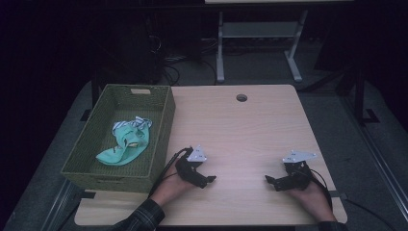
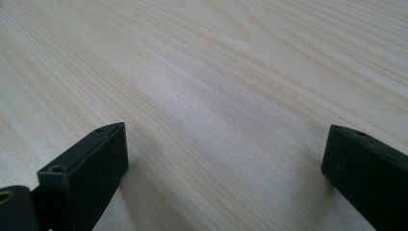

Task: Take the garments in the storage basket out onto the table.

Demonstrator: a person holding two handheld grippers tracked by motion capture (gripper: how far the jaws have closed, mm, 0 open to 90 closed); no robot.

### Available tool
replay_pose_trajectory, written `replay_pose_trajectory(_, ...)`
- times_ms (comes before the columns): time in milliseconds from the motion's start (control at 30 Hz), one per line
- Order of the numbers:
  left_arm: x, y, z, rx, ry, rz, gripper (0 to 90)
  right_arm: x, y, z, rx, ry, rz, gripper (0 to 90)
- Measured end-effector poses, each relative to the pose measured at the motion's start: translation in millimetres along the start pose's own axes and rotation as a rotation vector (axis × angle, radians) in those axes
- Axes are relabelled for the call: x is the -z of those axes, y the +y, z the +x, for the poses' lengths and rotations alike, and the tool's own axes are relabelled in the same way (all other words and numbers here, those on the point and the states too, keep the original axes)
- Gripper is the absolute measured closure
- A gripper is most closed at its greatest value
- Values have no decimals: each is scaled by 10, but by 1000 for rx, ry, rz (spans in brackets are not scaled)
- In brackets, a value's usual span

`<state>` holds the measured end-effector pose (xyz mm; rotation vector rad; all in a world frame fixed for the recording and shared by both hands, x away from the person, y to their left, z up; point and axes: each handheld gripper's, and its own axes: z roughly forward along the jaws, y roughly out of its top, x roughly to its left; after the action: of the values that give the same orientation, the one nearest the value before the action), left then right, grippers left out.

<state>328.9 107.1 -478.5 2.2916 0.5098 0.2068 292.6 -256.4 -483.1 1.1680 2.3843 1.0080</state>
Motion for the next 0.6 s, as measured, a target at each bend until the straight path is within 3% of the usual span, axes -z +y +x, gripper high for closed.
replay_pose_trajectory(400,-15,58,-4,14,21,39,127,1,0,1,8,4,1,20)
replay_pose_trajectory(600,30,78,28,46,17,63,133,1,0,2,8,6,1,21)
